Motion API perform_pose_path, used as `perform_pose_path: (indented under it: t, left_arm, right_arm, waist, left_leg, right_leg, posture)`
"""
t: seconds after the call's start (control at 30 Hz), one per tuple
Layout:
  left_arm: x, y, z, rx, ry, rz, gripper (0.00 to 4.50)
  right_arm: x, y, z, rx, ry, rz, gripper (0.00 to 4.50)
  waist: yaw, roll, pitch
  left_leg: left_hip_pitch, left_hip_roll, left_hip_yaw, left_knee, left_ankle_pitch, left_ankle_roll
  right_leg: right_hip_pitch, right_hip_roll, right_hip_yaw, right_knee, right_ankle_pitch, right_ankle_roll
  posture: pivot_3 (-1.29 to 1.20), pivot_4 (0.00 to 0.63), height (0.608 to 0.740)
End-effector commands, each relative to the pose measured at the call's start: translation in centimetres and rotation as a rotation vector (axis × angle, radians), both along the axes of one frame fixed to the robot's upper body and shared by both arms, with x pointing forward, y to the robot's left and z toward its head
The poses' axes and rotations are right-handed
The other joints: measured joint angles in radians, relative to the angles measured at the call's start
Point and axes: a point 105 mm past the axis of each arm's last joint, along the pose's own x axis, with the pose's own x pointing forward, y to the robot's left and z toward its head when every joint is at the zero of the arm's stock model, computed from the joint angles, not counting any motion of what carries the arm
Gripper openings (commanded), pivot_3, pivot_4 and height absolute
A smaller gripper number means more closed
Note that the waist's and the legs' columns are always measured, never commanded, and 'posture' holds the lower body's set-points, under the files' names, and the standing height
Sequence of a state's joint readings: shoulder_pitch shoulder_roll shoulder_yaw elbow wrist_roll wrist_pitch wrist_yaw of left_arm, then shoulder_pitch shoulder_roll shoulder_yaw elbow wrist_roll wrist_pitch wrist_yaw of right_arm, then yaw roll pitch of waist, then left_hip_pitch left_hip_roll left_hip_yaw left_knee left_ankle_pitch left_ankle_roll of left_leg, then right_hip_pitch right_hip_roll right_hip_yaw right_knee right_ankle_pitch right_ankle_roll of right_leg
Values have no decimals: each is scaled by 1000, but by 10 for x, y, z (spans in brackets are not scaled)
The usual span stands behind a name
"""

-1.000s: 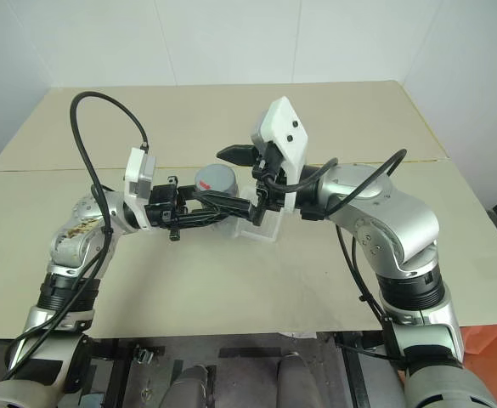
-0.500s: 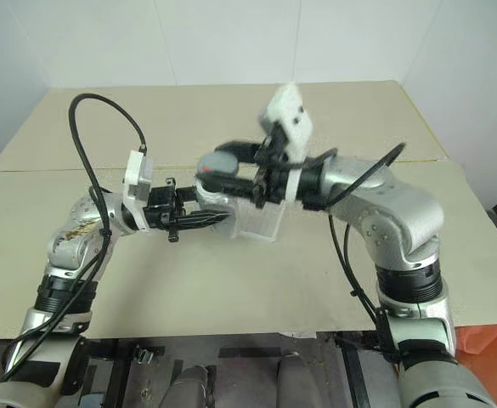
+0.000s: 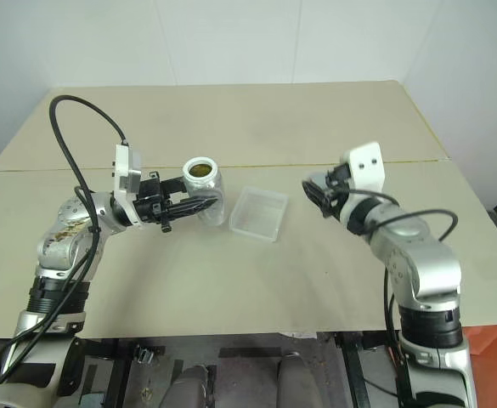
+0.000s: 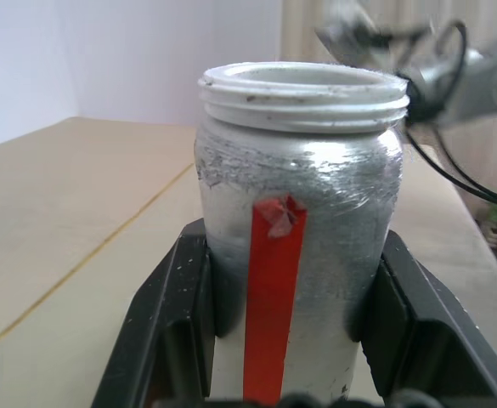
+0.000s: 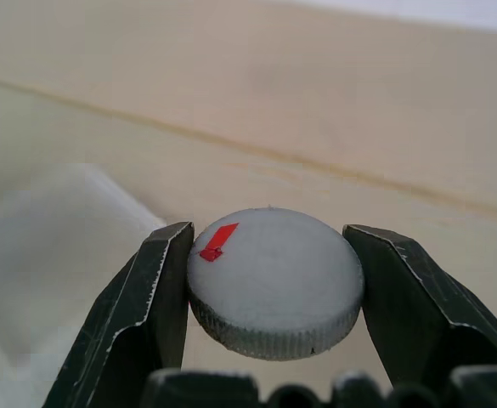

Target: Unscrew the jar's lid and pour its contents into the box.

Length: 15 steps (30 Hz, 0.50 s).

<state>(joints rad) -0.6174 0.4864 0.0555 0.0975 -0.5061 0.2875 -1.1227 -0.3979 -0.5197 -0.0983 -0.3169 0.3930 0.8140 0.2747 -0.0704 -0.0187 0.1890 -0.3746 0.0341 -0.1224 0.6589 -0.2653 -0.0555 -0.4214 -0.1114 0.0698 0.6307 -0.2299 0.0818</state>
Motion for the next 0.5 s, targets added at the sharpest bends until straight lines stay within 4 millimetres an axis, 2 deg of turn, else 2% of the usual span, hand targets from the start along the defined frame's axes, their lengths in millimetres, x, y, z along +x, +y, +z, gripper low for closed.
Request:
perform_pose_path:
  t: [0.03, 0.07, 0.13, 0.17, 0.23, 0.27, 0.37, 0.43, 0.5]
  left_arm:
    - [4, 3, 14, -16, -68, 54, 1878]
    - [5, 2, 15, -18, -71, 63, 1878]
    - [6, 1, 16, -25, -76, 75, 1878]
    - [6, 0, 16, -30, -80, 82, 1878]
    - [10, 0, 19, -42, -89, 111, 1878]
    - [12, -1, 20, -45, -99, 130, 1878]
    - [20, -3, 25, -40, -140, 197, 1878]
    - [31, -7, 28, -19, -195, 287, 1878]
    - [46, -13, 28, 55, -325, 401, 1878]
  right_arm:
    - [-2, -4, -13, -25, 4, -30, 2750]
    - [-2, -6, -20, -30, 25, -40, 2750]
    - [-4, -8, -32, -44, 70, -46, 3484]
    - [-6, -8, -37, -60, 91, -34, 3661]
    - [-10, -7, -36, -77, 93, 0, 4259]
    - [-12, -7, -29, -70, 77, 11, 4481]
    - [-17, -6, -6, -55, 35, 53, 4481]
    - [-26, 1, 12, -40, 30, 143, 4481]
    - [-39, 13, 21, -36, 83, 269, 4481]
  waist:
    - [0, 0, 0]
    - [0, 0, 0]
    - [1, 0, 0]
    - [1, 0, 0]
    - [2, 0, 0]
    - [3, 0, 0]
    - [4, 0, 0]
    - [7, 0, 0]
    - [12, 0, 0]
  left_leg:
    - [0, 0, 0, 0, 0, 0]
    - [0, 0, 0, 0, 0, 0]
    - [0, 0, 0, 0, 0, 0]
    - [0, 0, 0, 0, 0, 0]
    - [0, 0, 0, 0, 0, 0]
    - [0, 0, 0, 0, 0, 0]
    - [0, 0, 0, 0, 0, 0]
    - [0, 0, 0, 0, 0, 0]
    - [0, 0, 0, 0, 0, 0]
  right_leg:
    - [0, 0, 0, 0, 0, 0]
    - [0, 0, 0, 0, 0, 0]
    - [0, 0, 0, 0, 0, 0]
    - [0, 0, 0, 0, 0, 0]
    - [0, 0, 0, 0, 0, 0]
    - [0, 0, 0, -1, 0, 0]
    - [1, 0, 0, 0, 0, 0]
    - [1, 0, 0, -1, 0, 0]
    - [2, 0, 0, -1, 0, 0]
  posture:
    - [0, 150, 740]
    - [0, 150, 740]
    - [0, 150, 740]
    - [0, 150, 740]
    - [0, 150, 740]
    - [0, 150, 740]
    - [0, 150, 740]
    - [0, 150, 740]
    - [0, 150, 740]
